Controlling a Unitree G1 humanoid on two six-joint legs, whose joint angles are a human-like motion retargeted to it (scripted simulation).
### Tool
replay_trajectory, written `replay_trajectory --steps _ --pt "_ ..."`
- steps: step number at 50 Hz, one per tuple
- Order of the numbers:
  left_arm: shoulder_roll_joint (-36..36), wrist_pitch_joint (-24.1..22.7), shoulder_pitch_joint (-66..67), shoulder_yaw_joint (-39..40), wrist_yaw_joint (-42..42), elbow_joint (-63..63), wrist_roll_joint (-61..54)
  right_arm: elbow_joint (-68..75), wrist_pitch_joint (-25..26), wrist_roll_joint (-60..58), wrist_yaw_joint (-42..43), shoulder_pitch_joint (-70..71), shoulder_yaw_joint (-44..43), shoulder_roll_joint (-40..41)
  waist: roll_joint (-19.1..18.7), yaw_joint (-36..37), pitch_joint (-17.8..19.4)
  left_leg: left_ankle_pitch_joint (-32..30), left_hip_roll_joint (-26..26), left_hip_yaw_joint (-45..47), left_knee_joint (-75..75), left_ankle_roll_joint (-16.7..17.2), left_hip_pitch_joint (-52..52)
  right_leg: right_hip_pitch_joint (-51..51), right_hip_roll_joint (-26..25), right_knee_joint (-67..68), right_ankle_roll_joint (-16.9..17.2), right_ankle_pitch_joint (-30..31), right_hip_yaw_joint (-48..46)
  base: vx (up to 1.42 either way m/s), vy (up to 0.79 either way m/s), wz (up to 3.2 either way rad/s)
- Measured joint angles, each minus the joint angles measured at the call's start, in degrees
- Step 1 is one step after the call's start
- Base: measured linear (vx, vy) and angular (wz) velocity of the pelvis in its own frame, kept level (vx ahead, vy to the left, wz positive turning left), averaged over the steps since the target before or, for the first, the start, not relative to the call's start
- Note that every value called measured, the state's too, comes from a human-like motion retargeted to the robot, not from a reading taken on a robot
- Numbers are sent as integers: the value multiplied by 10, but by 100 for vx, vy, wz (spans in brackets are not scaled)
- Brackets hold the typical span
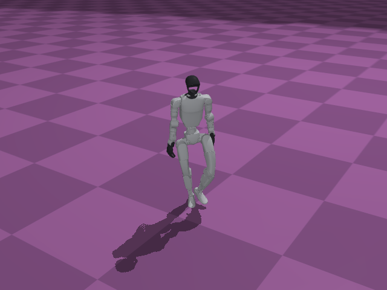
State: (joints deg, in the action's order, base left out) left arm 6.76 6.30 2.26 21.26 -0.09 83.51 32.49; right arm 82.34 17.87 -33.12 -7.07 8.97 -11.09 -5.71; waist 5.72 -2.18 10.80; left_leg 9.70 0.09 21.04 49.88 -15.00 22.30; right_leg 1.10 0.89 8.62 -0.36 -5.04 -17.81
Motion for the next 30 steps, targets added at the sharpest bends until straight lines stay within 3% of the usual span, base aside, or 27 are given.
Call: replay_trajectory --steps 3,5,7,10,14,17,20,22,26,28,30 --pt "-7 0 -3 -8 -4 -2 7 -31 -10 11 1 -3 6 2 -13 7 2 -67 -72 -76 -160 0 -3 -4 5 2 24 12 -11 4 31 28" --pt "-9 -2 -3 -11 -4 -7 8 -41 -15 8 -1 -2 13 2 -13 4 4 -98 -88 -128 -203 0 -14 -13 4 23 27 16 -7 22 -16 -8" --pt "-10 -5 -3 -11 -9 -10 6 -41 -14 -6 -4 3 22 -1 -7 -2 4 -63 -15 -1 -199 0 -55 -11 7 57 23 4 -9 44 -31 -57" --pt "-6 -4 -11 -9 -17 -17 7 -39 -12 -19 1 10 35 4 -23 -14 15 -65 -22 -70 -205 0 -50 -33 -2 124 28 39 -25 12 -5 -57" --pt "7 -6 -28 -24 -15 -33 5 -30 -12 -14 18 0 32 11 -36 -6 19 -48 24 -37 -202 0 -73 -73 15 239 23 101 -53 25 -9 -73" --pt "17 -5 -43 -28 -11 -53 -3 -10 -1 -7 38 -10 25 13 -41 -13 23 -53 39 -40 -183 0 -72 -100 11 291 20 84 -61 21 -10 -35" --pt "24 -10 -53 -30 -5 -76 -23 24 45 -9 64 -17 22 7 -40 -21 25 -51 45 -41 -163 0 -78 -101 17 257 -11 28 -101 22 -15 -23" --pt "26 -13 -56 -27 -1 -86 -32 45 59 -16 67 -27 24 3 -30 -14 26 -31 47 -27 -148 0 -92 -93 14 196 -25 19 -118 28 -19 -71" --pt "27 -19 -55 -19 4 -99 -46 89 73 -35 46 -36 22 -8 0 2 23 -6 33 22 -136 0 -134 -41 40 67 -50 19 -244 32 -14 -100" --pt "31 -19 -49 -17 5 -99 -47 106 76 -44 27 -37 17 -12 12 7 23 -2 30 43 -137 0 -163 -16 35 30 -94 23 -264 36 -19 -99" --pt "36 -16 -42 -12 5 -95 -44 116 78 -46 14 -36 12 -13 22 18 22 9 35 78 -126 0 -191 10 29 14 -94 11 -266 30 -17 -129"
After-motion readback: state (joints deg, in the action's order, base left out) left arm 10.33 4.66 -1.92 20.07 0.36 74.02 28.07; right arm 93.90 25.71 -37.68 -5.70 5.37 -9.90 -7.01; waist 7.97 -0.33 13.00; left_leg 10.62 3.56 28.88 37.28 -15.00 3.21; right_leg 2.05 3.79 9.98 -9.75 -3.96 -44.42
